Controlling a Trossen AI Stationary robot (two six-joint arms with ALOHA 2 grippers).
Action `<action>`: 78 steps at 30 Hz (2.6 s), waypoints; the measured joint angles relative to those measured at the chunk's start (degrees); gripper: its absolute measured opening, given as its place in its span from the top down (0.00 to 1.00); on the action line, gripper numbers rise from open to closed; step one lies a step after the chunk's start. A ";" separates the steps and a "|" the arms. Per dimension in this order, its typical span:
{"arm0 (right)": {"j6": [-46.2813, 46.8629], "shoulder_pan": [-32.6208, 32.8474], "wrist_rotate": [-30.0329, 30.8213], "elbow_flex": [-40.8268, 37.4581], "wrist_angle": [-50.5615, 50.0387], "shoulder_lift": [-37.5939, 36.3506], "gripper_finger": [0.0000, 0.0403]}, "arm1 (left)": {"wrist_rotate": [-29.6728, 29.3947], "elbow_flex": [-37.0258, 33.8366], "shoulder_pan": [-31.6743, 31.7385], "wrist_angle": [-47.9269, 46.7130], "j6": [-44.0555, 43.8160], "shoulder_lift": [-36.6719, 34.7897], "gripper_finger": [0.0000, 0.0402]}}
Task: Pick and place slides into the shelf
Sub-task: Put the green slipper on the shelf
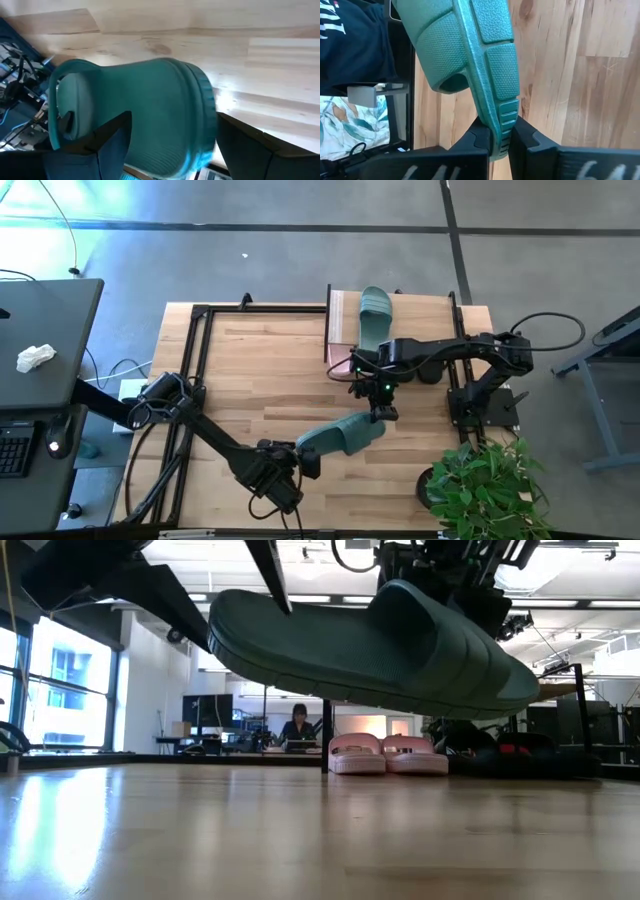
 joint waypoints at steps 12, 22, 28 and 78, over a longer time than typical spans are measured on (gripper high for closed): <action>-0.24 0.00 -0.12 0.00 -0.61 0.00 0.99 | 1.45 0.00 0.34 3.08 0.58 0.00 0.71; -0.07 -0.02 2.01 0.00 -1.22 0.00 0.95 | 3.94 0.00 1.40 9.89 -3.02 0.00 0.88; 4.16 -0.03 10.49 0.00 0.24 0.00 0.78 | 3.60 0.00 1.51 10.37 -3.25 0.07 0.88; 20.19 15.72 62.06 18.73 -21.39 -25.44 0.85 | -35.77 2.17 8.51 12.91 -21.27 0.07 0.89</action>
